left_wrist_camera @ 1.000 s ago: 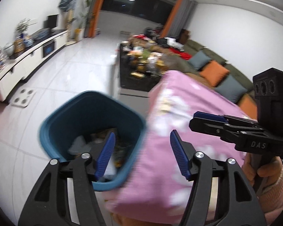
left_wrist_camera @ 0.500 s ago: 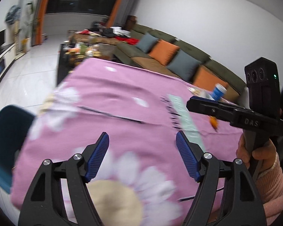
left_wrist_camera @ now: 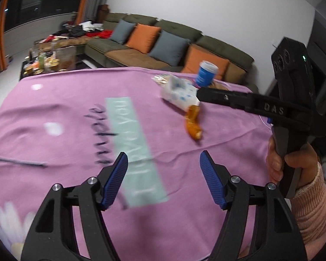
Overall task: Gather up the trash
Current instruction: 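Move both open grippers back over the table toward the orange peel and paper cup, then close the left gripper on the orange peel while the right gripper grasps the white paper cup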
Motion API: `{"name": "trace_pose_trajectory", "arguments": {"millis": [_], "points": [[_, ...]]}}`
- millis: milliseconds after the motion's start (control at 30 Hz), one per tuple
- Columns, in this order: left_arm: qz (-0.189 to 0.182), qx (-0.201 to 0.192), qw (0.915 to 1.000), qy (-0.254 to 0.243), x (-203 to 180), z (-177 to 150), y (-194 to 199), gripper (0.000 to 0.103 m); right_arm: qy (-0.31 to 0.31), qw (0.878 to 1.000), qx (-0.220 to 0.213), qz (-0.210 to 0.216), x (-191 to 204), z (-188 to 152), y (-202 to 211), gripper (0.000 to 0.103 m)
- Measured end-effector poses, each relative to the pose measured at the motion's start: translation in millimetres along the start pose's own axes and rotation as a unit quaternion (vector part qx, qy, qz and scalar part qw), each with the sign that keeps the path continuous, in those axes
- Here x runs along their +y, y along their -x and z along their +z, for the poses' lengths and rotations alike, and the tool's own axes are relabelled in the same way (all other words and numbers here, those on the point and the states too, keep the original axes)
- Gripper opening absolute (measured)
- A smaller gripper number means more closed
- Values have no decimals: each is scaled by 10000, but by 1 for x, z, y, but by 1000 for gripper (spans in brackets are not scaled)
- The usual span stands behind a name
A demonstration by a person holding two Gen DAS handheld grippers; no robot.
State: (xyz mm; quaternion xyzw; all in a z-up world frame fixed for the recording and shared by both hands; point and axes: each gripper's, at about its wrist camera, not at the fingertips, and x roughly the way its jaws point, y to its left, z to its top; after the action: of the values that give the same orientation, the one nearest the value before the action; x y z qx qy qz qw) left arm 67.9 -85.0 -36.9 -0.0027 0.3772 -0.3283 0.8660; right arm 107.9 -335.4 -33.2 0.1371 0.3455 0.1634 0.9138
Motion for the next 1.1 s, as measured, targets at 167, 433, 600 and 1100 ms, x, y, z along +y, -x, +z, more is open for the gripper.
{"name": "trace_pose_trajectory", "arguments": {"millis": [167, 433, 600, 1100], "points": [[-198, 285, 9992, -204, -28, 14, -36, 61, -374, 9992, 1, -101, -33, -1, -2, 43], [-320, 682, 9970, -196, -45, 23, -75, 50, -597, 9982, 55, -66, -58, -2, -12, 43], [-228, 978, 9949, -129, -45, 29, -99, 41, -673, 9977, 107, 3, -61, -2, -20, 43], [-255, 1014, 9945, -113, -41, 39, -110, 17, -991, 9946, 222, 232, -70, 6, -39, 42]]}}
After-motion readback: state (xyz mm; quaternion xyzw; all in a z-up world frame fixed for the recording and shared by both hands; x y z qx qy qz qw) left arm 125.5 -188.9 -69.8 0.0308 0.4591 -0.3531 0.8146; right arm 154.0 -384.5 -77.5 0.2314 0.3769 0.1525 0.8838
